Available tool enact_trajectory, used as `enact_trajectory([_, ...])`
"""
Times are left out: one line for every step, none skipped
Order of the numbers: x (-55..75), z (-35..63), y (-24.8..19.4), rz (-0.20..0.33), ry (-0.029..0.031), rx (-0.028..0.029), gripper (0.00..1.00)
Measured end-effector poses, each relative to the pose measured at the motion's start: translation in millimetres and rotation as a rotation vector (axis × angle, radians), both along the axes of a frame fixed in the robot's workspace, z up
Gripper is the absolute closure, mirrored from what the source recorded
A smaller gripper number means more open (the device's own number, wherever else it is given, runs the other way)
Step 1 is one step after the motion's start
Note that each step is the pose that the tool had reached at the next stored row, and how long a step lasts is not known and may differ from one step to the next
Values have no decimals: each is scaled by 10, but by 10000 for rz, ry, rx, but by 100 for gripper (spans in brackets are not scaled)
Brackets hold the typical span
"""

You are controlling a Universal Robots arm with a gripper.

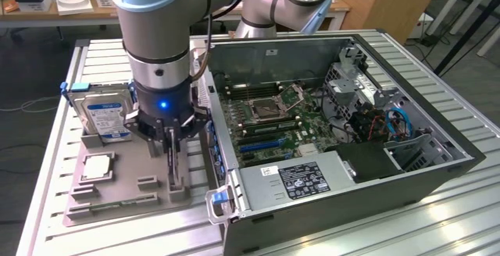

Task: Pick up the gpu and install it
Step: 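Pick up the gpu and move the gpu toward the slot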

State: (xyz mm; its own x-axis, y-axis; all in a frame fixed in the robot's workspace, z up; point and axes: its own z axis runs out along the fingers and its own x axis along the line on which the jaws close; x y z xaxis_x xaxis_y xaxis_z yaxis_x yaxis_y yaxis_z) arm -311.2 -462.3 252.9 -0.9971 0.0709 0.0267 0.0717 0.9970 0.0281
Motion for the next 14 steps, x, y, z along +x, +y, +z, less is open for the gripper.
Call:
enact_trajectory([0, 23, 0, 0, 0, 0, 74])
enact_trajectory([0, 48, 0, 0, 0, 0, 74])
enact_trajectory([0, 72, 0, 0, -1, 0, 74])
enact_trajectory([0, 97, 0, 0, 0, -1, 74])
enact_trajectory([0, 118, 0, 0, 0, 0, 74])
enact_trajectory([0, 141, 0, 0, -1, 1, 74])
enact_trajectory([0, 162, 0, 0, 0, 0, 74])
enact_trajectory([0, 185, 0, 1, 0, 0, 74])
enact_trajectory([0, 208, 0, 1, 0, -1, 74])
enact_trajectory([0, 230, 0, 3, 0, 0, 74])
enact_trajectory([0, 253, 0, 5, 0, 1, 74])
enact_trajectory([0, 277, 0, 8, 0, 0, 74])
enact_trajectory([0, 298, 0, 11, 0, 0, 74])
enact_trajectory([0, 319, 0, 16, 0, 0, 74])
